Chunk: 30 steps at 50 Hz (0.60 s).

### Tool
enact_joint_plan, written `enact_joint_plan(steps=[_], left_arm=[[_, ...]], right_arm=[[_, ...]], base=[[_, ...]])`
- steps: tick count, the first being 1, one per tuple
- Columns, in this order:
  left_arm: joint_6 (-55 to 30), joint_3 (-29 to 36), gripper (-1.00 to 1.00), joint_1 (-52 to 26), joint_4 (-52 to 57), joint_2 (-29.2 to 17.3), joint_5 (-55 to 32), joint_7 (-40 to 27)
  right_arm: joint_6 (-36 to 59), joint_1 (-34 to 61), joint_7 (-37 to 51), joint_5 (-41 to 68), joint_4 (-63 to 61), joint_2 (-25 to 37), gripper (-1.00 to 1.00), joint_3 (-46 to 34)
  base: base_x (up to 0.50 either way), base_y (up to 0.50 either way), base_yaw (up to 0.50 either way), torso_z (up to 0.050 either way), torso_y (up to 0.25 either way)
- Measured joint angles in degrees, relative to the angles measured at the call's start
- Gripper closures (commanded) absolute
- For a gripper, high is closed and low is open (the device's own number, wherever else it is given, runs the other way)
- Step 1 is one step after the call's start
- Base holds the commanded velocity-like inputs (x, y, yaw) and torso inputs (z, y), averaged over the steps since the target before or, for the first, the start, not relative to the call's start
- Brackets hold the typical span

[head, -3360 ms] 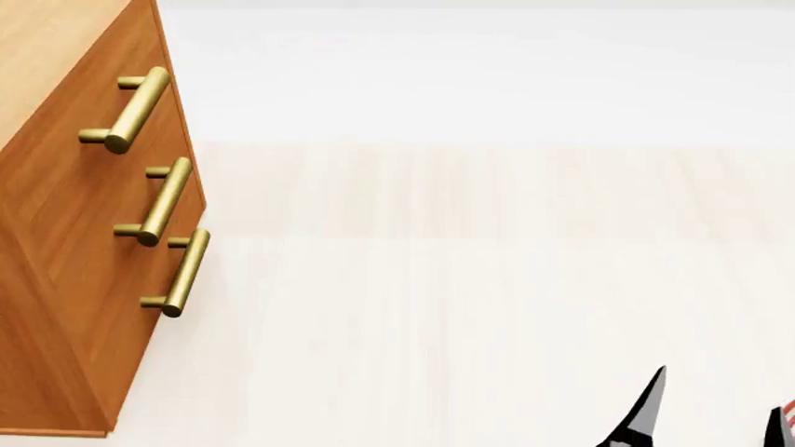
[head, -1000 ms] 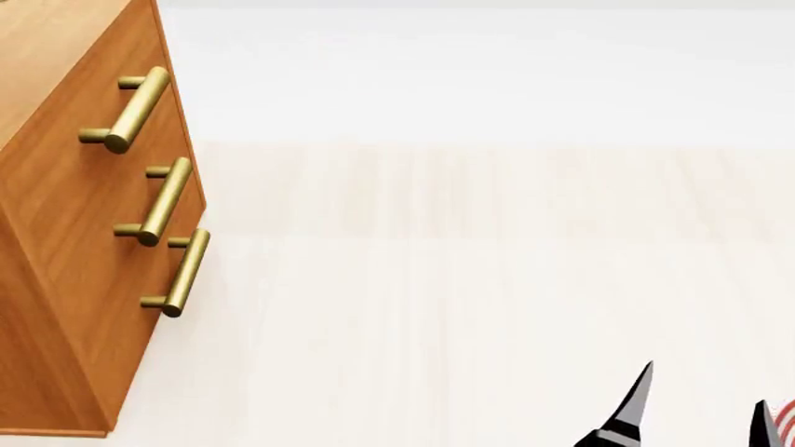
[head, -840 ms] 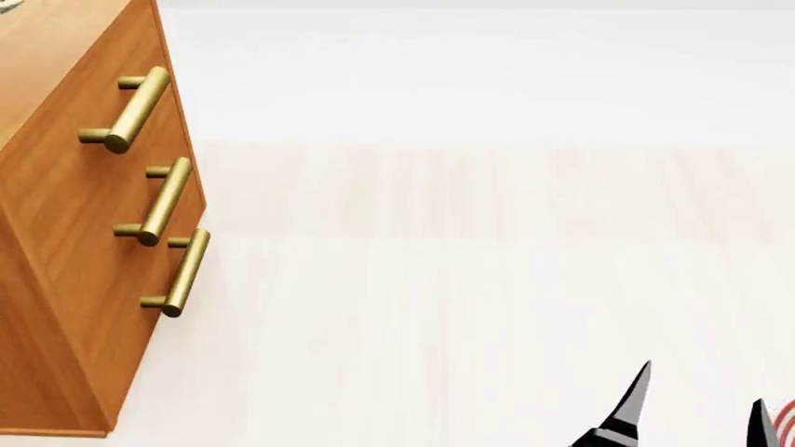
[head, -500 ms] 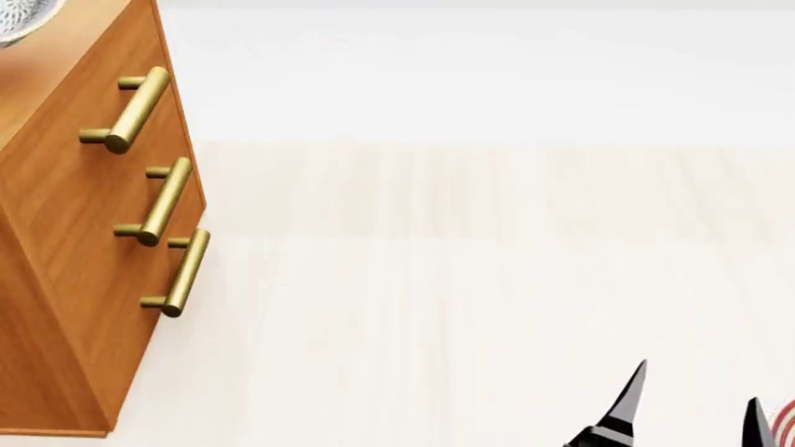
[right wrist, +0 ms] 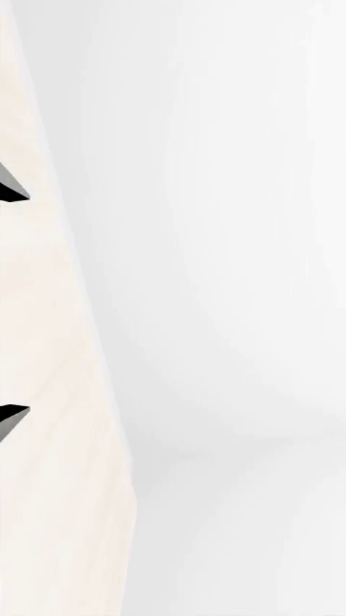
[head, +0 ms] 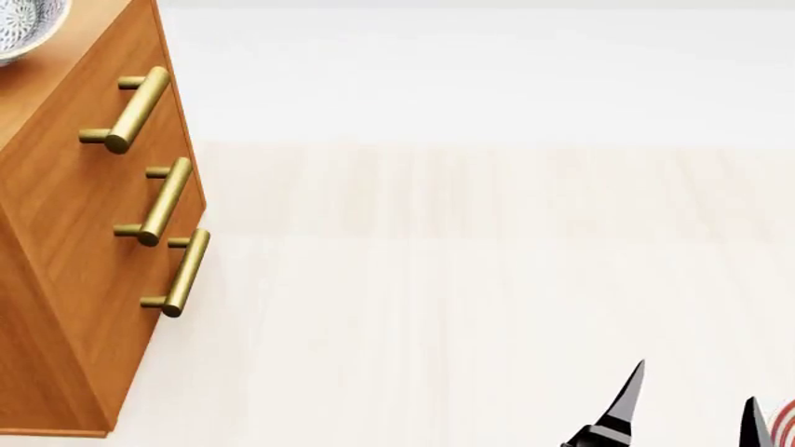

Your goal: Put the bowl on top of the cabinet.

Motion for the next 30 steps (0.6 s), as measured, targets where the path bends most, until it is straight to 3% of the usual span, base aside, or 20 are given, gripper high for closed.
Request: enact_joint_plan(steps=[16,17,30], left_arm=[[1.2,0.0,1.00,-0.4,-1.6,0.0,0.8,0.7],[1.3,0.0,-1.00,-0.5,-1.9,-0.1,0.8,0.8],[0.9,0.7,-1.00,-1.2,-1.9,-0.2,2.6,0.8]], right_arm=[[0.1,0.1,-0.1,-0.1,0.2,-0.1,-1.00,0.1],[0.1,0.1,-0.1,-0.1,0.2,-0.1,-1.00,0.1],[0.1,0.1,-0.2,-0.1,0.2,-0.2,-1.00,0.2]], base=[[0.00,0.00,0.00,0.000,0.000],[0.00,0.00,0.00,0.000,0.000],[0.00,0.00,0.00,0.000,0.000]])
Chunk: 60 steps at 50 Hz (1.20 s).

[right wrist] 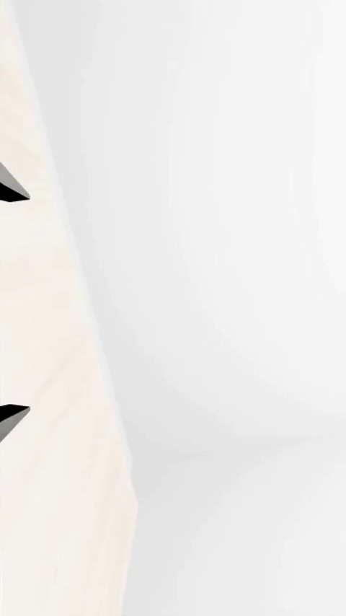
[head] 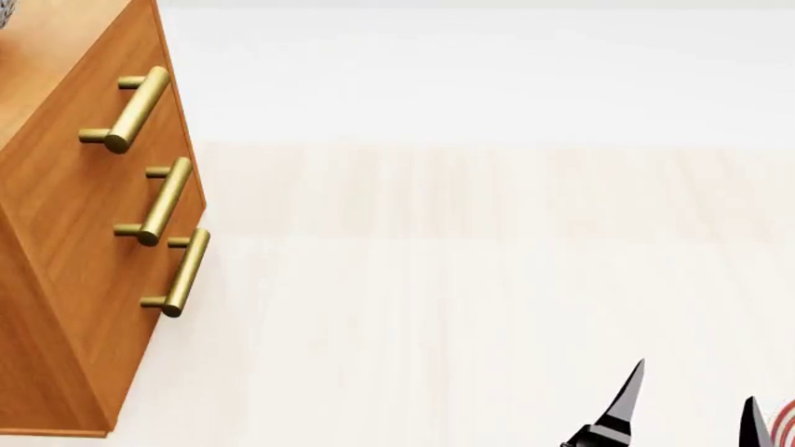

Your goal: Put the bowl on top of the cabinet.

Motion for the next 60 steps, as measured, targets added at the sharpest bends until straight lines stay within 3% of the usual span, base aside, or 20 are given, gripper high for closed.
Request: enact_joint_plan(steps=[60], left_arm=[[-17.7,-0.6,-1.00,9.5,33.5,-2.2,-5.7,-13.6]], right_arm=[[0.1,-1.4,0.2,-0.6,-2.9,0.6,-1.00,0.2]], base=[[0.00,0.00,0.00,0.000,0.000]])
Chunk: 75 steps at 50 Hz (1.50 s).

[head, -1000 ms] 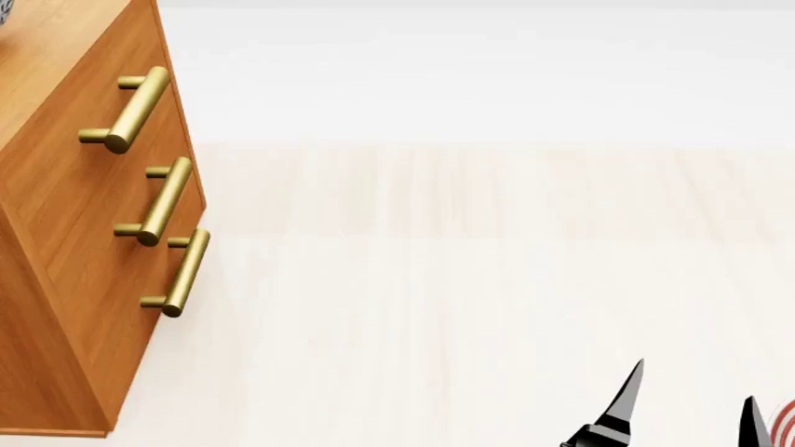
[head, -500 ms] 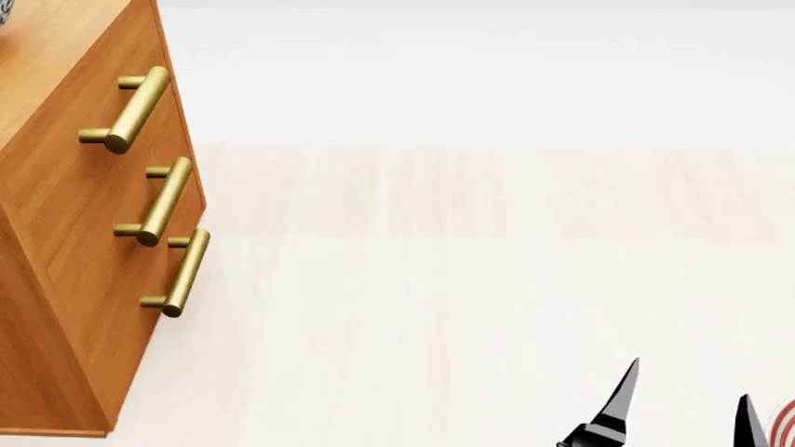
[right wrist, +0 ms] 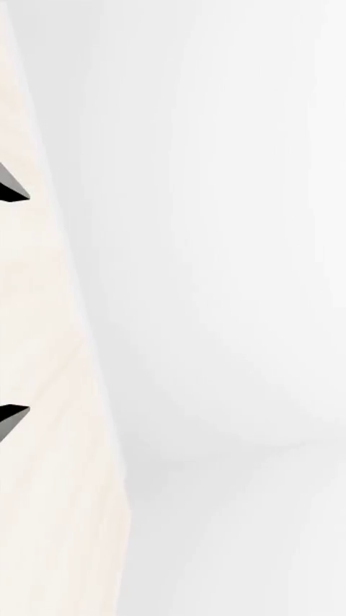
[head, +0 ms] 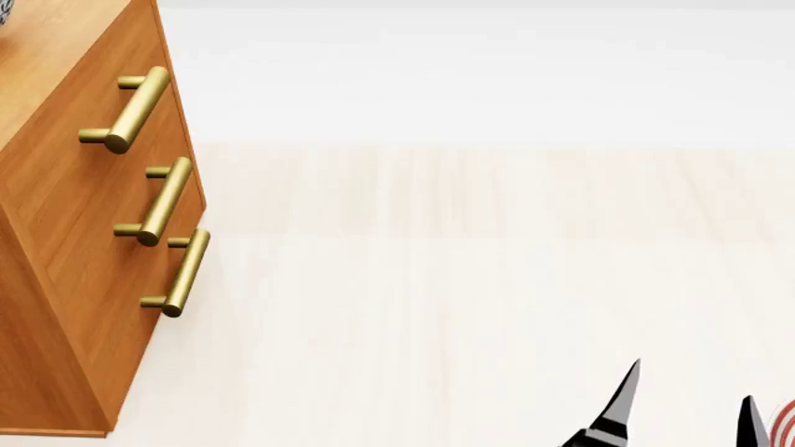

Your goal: Put the bowl on top of the cabinet.

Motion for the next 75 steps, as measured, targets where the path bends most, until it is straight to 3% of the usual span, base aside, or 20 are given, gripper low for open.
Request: enact_joint_plan(steps=[29,75], left_arm=[[-9.0,4.3,-1.00,1.4,17.9,-1.4,-1.6,-5.1],[-19.1,15.4,-1.00,1.2,39.0,-1.7,-1.4,-7.7]], right_arm=[[0.1,-0.6,0.1,-1.3,-1.1,-0.1,-1.00,-0.4],[-0.1,-1.8,0.6,-1.8,-3.0,0.3,-1.00,0.0]], base=[[0.00,0.00,0.00,0.000,0.000],[0.00,0.00,0.00,0.000,0.000]])
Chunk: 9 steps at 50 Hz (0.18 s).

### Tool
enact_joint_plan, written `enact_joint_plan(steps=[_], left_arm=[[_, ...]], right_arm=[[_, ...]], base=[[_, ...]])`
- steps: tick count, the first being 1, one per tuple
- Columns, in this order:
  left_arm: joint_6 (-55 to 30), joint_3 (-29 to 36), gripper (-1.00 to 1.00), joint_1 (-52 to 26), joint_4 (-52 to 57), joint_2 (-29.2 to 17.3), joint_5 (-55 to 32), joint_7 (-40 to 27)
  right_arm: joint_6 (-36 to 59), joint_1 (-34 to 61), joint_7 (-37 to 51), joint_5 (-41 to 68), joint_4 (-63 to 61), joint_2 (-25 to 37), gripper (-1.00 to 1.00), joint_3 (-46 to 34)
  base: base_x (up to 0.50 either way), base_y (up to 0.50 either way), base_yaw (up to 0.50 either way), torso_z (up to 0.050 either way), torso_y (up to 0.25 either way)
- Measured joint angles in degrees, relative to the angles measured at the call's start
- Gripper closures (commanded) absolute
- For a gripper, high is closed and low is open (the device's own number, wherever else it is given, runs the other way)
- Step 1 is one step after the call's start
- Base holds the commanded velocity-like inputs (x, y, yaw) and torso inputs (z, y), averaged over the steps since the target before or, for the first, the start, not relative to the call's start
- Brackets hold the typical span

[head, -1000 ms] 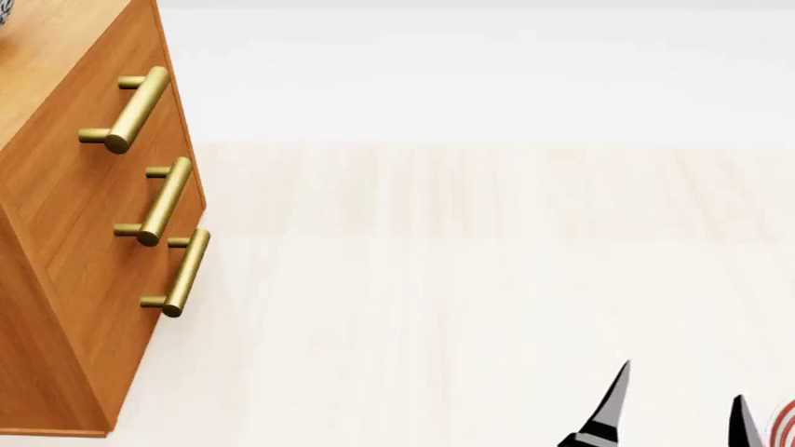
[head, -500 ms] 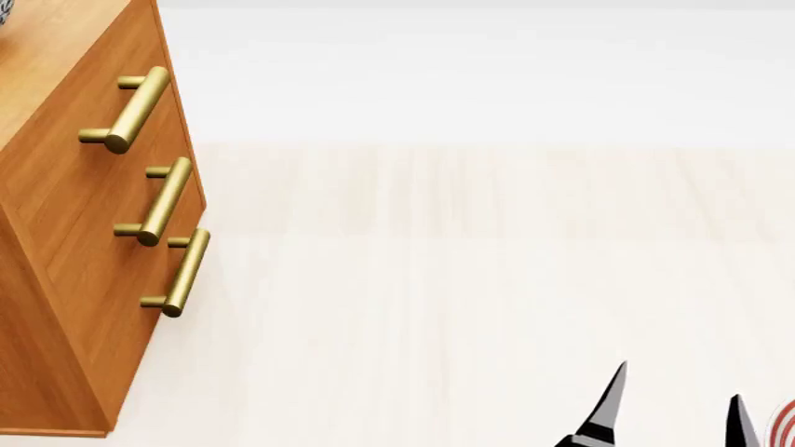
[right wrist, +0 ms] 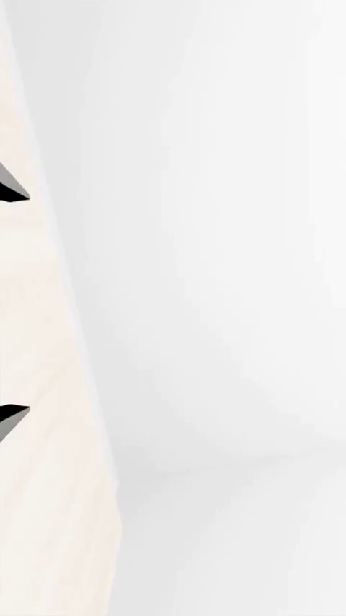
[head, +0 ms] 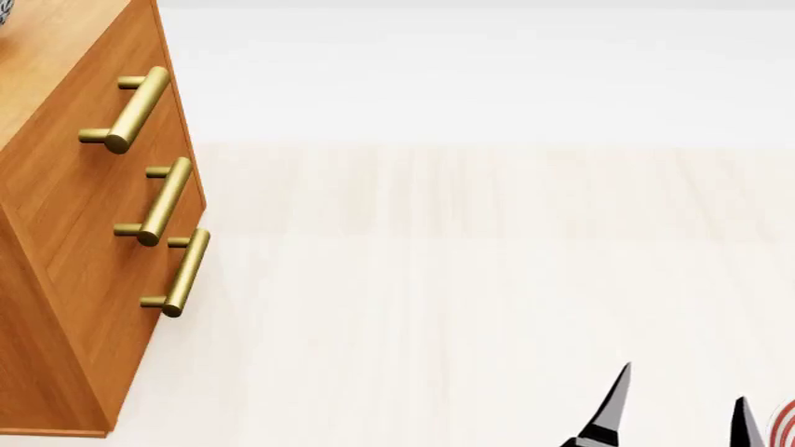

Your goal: Put the bowl on top of the cabinet.

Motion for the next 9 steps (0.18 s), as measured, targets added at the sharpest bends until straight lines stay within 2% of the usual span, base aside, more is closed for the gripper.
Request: enact_joint_plan(steps=[9], left_arm=[[-3.0,1.9,-1.00,-0.8,5.3,0.8,-1.4,-1.4]], right_arm=[[-0.1,-0.3,-0.1,0.2,-0.4,0.1,-1.00,0.1]], base=[[0.00,0.00,0.00,0.000,0.000]])
